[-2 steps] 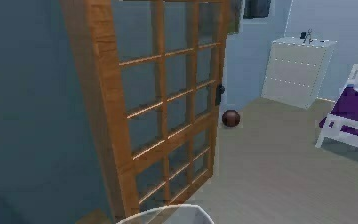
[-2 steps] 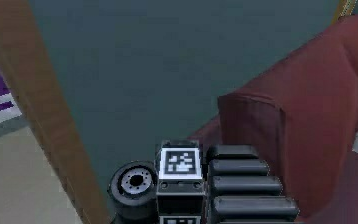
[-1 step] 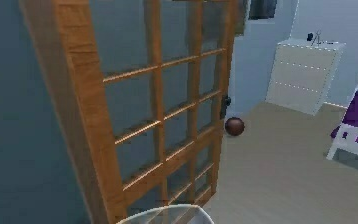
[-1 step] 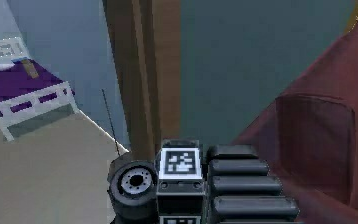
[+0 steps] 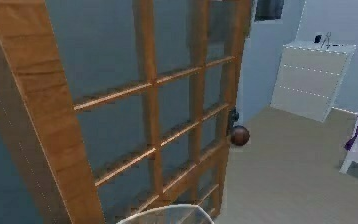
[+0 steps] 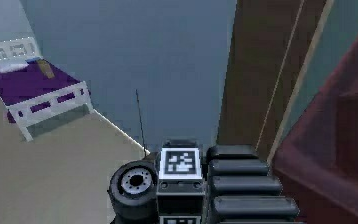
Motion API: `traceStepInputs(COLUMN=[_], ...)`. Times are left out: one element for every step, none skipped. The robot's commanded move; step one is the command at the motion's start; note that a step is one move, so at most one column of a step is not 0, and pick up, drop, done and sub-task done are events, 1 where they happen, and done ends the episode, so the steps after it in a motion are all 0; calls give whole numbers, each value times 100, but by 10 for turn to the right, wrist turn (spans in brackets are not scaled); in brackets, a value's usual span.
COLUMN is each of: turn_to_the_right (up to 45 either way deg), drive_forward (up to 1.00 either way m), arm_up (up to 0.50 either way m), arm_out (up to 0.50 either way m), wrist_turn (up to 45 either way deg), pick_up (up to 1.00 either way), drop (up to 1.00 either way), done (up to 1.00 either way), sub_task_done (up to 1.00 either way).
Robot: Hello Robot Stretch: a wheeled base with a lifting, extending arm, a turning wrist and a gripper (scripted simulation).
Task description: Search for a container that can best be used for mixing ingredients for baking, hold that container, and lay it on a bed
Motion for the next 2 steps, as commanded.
traceStepInputs(turn_to_the_right=[330, 0], drive_forward=[0, 100], arm_up=[0, 0], arm_out=[0, 0], wrist_turn=[0, 0], pick_up=[0, 0], drop=[0, 0], done=[0, 0], sub_task_done=[0, 0])
